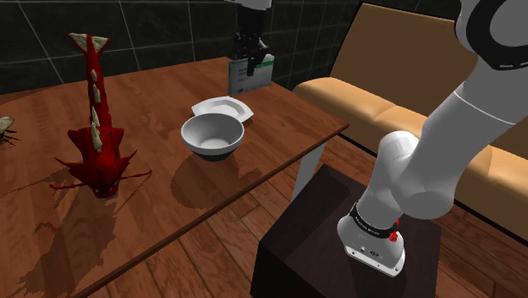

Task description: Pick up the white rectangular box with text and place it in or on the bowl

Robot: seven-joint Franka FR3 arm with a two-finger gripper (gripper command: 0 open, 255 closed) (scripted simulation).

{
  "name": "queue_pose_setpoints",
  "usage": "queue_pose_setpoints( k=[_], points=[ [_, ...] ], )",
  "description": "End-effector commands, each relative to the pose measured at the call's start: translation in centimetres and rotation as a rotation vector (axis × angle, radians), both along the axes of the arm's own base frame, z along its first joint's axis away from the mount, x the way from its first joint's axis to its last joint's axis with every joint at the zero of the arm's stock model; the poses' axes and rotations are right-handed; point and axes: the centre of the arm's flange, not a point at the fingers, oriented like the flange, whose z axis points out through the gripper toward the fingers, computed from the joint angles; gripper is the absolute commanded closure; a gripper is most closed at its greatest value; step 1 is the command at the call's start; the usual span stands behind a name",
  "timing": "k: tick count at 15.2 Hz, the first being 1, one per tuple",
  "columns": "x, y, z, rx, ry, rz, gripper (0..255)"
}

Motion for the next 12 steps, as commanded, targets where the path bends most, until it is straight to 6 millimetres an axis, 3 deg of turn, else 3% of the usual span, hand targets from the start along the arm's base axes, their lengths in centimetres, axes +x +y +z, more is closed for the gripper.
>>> queue_pose_setpoints(
  k=[1, 11, 12],
  points=[
    [0.3, 2.6, 0.2, 0.0, 0.0, -0.001, 255],
    [0.7, 16.3, 1.1, 0.0, 0.0, -0.001, 255],
    [0.7, 16.3, 0.5, 0.0, 0.0, -0.001, 255]
  ],
)
